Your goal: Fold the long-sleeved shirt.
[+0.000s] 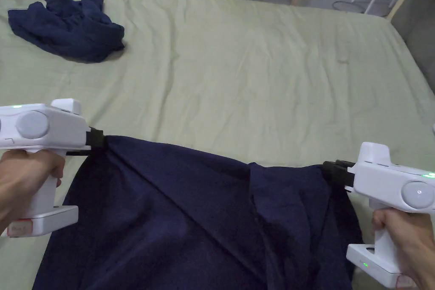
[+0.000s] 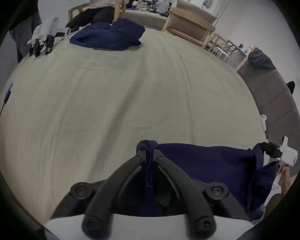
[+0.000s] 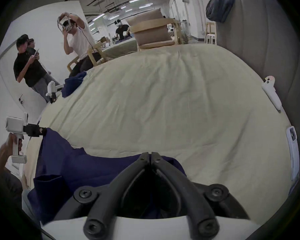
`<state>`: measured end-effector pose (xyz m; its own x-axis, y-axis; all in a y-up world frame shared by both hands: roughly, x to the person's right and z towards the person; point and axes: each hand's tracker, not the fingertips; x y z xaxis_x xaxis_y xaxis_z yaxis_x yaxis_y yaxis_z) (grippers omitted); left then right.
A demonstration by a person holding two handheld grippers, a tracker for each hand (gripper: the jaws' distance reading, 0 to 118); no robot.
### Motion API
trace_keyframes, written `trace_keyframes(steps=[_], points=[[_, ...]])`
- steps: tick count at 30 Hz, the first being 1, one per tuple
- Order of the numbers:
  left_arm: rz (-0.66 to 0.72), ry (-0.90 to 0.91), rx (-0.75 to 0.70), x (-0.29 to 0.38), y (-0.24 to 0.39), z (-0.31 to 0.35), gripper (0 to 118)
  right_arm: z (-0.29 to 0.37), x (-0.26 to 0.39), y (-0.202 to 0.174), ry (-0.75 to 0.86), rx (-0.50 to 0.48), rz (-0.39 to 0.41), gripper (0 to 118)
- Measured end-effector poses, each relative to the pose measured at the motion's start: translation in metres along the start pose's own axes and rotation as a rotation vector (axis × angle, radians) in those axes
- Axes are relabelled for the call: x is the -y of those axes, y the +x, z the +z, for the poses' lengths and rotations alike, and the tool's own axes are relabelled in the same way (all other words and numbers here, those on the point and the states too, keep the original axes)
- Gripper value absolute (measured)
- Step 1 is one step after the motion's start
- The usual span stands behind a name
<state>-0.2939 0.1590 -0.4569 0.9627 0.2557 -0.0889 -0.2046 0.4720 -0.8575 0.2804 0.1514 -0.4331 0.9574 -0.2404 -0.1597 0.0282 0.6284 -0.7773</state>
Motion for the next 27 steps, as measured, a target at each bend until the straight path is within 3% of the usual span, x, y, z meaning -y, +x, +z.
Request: trace_keyframes(steps=[9, 20, 25, 27], points=[[-0.033, 0.12, 0.048, 0.014, 0.002, 0.054, 10, 0.04, 0.004, -0.015, 0.071, -0.031, -0.013, 0], [-0.134, 0.251, 0.089, 0.06, 0.002, 0.146, 10, 0.129, 0.028, -0.031, 0.207, -0.054, 0.038, 0], [-0.145, 0.281, 0.136, 0.108, -0.009, 0.193, 10, 0.19, 0.064, -0.048, 0.243, -0.052, 0.092, 0], [-0.164, 0.27, 0.14, 0.131, -0.014, 0.205, 10, 0.209, 0.083, -0.056, 0.207, -0.029, 0.156, 0]])
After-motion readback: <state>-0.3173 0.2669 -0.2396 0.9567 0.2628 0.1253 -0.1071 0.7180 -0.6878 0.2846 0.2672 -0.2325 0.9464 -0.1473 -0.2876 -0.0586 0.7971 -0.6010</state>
